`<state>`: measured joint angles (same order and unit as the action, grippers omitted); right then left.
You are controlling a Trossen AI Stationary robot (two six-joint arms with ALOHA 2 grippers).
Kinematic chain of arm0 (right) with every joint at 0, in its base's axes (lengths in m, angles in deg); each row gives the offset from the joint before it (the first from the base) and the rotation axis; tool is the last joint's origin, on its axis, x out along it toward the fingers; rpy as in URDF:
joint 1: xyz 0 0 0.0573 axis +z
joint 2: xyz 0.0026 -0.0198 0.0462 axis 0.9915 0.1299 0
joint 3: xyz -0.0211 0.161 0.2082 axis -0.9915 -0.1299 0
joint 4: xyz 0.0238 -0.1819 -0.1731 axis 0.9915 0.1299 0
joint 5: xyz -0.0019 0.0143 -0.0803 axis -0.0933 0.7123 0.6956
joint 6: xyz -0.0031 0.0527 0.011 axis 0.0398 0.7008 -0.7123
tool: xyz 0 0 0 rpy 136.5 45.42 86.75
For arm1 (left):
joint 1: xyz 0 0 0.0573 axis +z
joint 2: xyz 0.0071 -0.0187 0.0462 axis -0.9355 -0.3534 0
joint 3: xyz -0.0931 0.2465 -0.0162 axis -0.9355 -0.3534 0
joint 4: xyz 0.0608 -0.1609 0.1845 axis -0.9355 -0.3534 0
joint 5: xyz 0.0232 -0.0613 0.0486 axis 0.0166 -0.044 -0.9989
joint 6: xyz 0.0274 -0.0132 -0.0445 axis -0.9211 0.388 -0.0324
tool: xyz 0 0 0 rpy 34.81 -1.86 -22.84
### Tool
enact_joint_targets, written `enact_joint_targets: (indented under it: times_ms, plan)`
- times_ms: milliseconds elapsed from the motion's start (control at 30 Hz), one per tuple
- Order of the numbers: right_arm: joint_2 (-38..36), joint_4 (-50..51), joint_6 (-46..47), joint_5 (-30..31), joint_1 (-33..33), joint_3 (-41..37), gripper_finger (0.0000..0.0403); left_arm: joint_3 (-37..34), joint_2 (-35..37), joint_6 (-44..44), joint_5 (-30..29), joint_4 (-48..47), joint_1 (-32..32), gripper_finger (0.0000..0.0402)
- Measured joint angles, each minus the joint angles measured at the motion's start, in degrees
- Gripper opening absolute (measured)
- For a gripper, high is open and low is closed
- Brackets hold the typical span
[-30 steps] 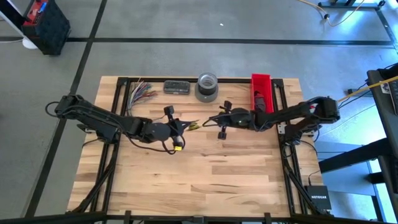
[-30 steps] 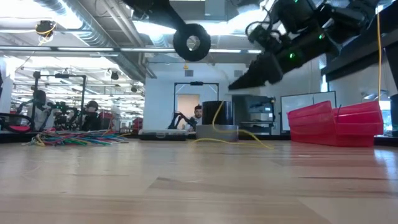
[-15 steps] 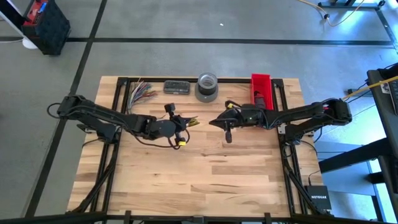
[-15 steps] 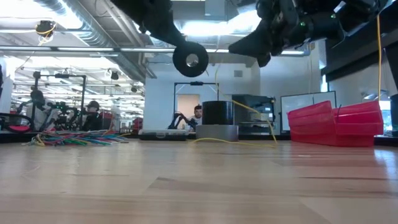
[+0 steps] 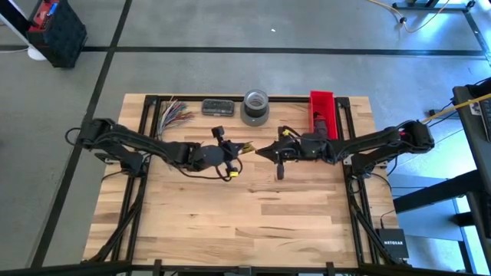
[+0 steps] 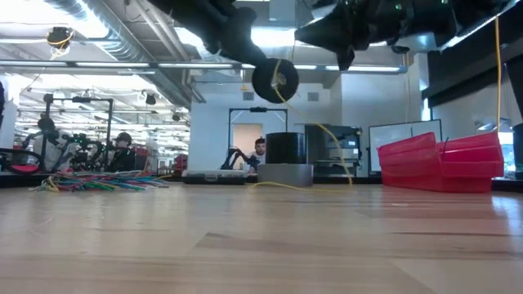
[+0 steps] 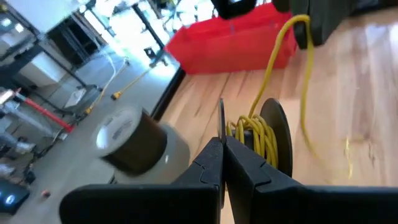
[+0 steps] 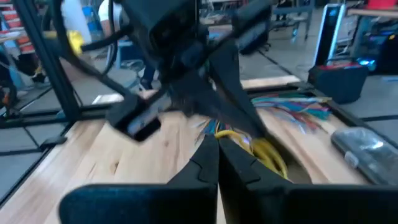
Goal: Coil cords
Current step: Coil the yellow wire into the black spool
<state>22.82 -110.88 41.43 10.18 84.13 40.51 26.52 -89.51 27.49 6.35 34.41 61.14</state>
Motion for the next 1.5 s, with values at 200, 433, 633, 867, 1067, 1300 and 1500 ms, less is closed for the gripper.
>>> enact_joint_targets:
  times_ms: [200,433,633,867,1067,1300,1500]
  plan:
    - [4.95,-0.64,-0.56,3.84,2.72,3.83,0.0001,-0.02,-1.67,-0.86,0.79,4.74,0.02,0.0]
    - [13.22,0.34,-4.22,7.55,4.17,9.74,0.0001,-0.07,-2.4,0.11,0.68,7.52,0.0,0.0]
    - [15.75,5.24,-6.08,10.47,4.18,12.16,0.0001,-0.14,-2.15,1.29,0.26,8.13,-0.38,0.0]
    - [16.02,8.13,-12.13,16.96,6.31,12.19,0.0001,-0.13,0.12,2.02,0.56,8.21,-0.48,0.0]
    - [15.98,11.43,-14.99,21.34,6.69,12.31,0.0001,-0.13,1.18,1.9,0.51,7.96,-1.4,0.0]
    - [16.08,16.52,-18.35,24.2,6.68,11.94,0.0004,0.06,4.26,1.86,0.08,6.12,-3.05,0.0]
    - [16.02,17.57,-17.6,26.5,6.64,12.12,0.002,-0.02,5.31,1.95,0.21,2.89,-4.5,0.0]
